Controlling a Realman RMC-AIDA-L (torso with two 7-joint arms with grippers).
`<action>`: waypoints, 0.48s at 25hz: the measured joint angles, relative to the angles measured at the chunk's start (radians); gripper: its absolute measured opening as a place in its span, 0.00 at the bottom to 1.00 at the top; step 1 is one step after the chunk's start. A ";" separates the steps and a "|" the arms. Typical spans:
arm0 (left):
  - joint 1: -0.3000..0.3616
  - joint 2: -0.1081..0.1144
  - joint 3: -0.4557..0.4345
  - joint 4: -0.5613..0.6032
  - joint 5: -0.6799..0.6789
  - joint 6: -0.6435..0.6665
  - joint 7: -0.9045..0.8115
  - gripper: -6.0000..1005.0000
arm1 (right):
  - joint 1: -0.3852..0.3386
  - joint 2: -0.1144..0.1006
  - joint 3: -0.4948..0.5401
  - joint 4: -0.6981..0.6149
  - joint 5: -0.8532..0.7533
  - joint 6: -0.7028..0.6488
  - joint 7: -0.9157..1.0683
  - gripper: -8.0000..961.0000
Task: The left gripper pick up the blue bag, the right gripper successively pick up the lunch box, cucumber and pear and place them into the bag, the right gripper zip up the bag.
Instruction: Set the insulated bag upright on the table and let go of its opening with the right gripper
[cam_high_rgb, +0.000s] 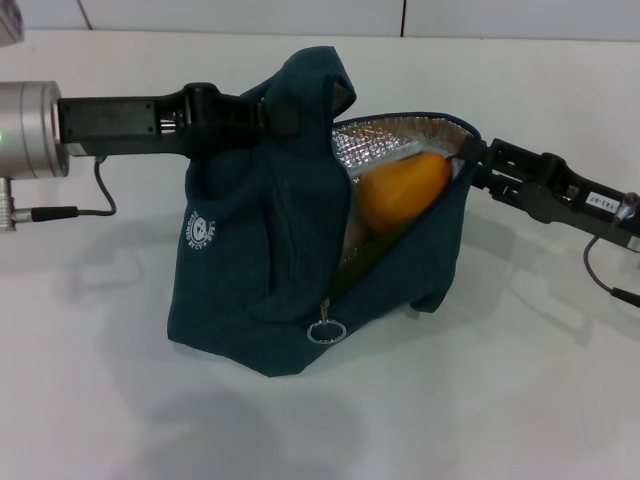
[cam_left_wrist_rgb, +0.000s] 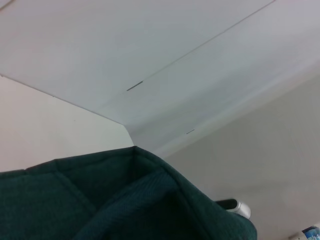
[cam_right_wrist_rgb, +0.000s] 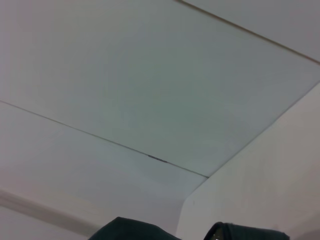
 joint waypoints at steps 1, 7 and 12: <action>0.000 -0.001 0.000 0.000 0.000 0.000 0.001 0.04 | 0.003 0.001 0.000 0.001 0.001 0.000 0.000 0.70; 0.001 -0.003 0.002 0.000 0.000 0.000 0.002 0.04 | 0.005 0.005 -0.008 -0.004 -0.003 -0.006 -0.010 0.67; 0.001 -0.004 0.002 0.000 0.000 0.002 0.002 0.04 | -0.001 0.003 -0.022 -0.008 -0.003 -0.008 -0.029 0.61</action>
